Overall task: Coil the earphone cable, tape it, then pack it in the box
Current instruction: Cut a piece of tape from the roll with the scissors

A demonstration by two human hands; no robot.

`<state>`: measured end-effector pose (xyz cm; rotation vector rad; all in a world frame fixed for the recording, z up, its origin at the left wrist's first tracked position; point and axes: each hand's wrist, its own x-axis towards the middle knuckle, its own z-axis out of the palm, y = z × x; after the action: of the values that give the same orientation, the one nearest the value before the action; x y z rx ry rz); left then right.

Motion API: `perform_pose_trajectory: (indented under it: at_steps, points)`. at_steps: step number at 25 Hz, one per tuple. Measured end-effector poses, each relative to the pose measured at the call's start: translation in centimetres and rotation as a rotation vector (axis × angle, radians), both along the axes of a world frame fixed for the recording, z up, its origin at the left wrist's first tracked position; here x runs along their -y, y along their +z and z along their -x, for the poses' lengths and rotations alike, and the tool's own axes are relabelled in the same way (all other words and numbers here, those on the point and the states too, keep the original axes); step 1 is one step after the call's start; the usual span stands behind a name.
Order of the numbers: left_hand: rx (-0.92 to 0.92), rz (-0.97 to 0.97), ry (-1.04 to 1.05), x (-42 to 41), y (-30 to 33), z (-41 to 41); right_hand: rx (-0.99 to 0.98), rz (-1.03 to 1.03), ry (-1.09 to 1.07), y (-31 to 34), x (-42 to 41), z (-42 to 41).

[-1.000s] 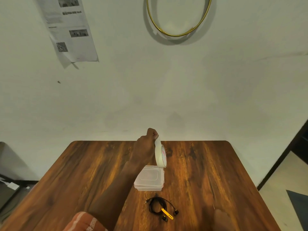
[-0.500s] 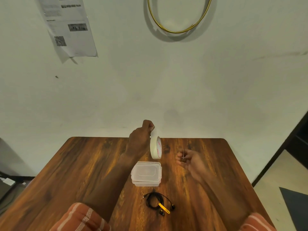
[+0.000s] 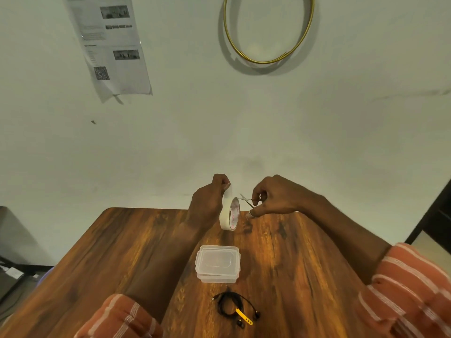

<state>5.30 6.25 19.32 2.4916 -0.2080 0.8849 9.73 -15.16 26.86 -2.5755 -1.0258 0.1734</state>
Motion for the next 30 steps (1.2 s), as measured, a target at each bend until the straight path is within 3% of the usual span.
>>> perform_pose_trajectory:
  at_steps: [22,26,30]
  points:
    - [0.056,0.035,-0.085,-0.2,-0.2,-0.1,-0.077,0.182,0.148,3.0,-3.0,-1.1]
    - [-0.017,0.101,-0.046,0.3,-1.0,-0.4,-0.120,0.160,0.154,1.7,-2.4,-0.7]
    - [-0.124,0.339,0.008,2.1,-1.6,0.4,-0.375,0.049,0.076,-2.9,-0.1,-0.8]
